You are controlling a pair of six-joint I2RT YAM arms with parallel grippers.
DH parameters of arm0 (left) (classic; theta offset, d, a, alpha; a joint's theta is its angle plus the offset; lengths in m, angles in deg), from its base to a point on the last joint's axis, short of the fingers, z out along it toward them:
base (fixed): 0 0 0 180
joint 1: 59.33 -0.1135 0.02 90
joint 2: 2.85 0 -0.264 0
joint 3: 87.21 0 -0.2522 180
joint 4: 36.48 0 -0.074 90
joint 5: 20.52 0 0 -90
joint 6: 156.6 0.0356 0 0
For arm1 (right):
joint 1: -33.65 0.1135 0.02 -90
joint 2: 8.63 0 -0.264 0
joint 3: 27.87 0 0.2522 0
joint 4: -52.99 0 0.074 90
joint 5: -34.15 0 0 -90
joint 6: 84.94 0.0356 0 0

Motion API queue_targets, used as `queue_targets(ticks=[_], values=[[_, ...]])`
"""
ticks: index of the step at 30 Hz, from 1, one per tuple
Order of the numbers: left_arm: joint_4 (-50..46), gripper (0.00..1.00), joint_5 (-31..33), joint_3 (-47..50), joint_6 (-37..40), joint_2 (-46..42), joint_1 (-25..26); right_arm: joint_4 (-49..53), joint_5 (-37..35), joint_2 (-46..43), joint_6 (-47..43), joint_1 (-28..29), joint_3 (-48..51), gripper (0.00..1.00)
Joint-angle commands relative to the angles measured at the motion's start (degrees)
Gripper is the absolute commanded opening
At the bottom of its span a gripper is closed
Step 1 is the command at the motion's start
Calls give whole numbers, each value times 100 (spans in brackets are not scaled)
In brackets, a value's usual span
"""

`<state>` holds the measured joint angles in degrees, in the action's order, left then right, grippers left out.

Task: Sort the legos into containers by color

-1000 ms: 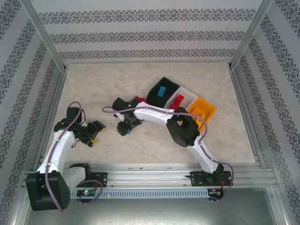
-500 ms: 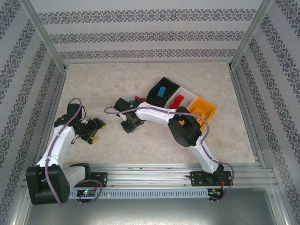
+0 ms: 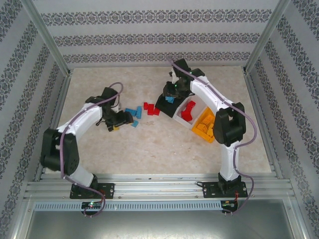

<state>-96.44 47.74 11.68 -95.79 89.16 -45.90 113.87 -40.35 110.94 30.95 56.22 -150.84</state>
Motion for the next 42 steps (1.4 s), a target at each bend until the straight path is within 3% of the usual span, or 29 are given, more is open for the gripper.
queue_targets(ticks=[1, 3, 7, 10, 20, 27, 42], values=[[-54, 76, 419, -562, 916, 501, 265, 298, 201, 571, 599, -154, -417, 33], [-103, 76, 477, -797, 1153, 816, 285, 333, 112, 792, 673, -263, -640, 36], [-135, 76, 552, -1104, 1479, 1252, 300, 715, 18, 1236, 609, -385, -1368, 53], [-134, 75, 616, -1315, 1633, 1560, 316, 896, -151, 1151, 506, -380, -1537, 59], [-152, 69, 872, -2031, 1975, 2624, 600, 577, -327, -364, 395, -363, 200, 61], [-200, 61, 1133, -1997, 2171, 2857, 740, 404, -355, -824, 418, -428, 819, 61], [-200, 62, 1321, -1474, 1943, 2222, 740, 167, -317, -910, 450, -360, 1240, 61]])
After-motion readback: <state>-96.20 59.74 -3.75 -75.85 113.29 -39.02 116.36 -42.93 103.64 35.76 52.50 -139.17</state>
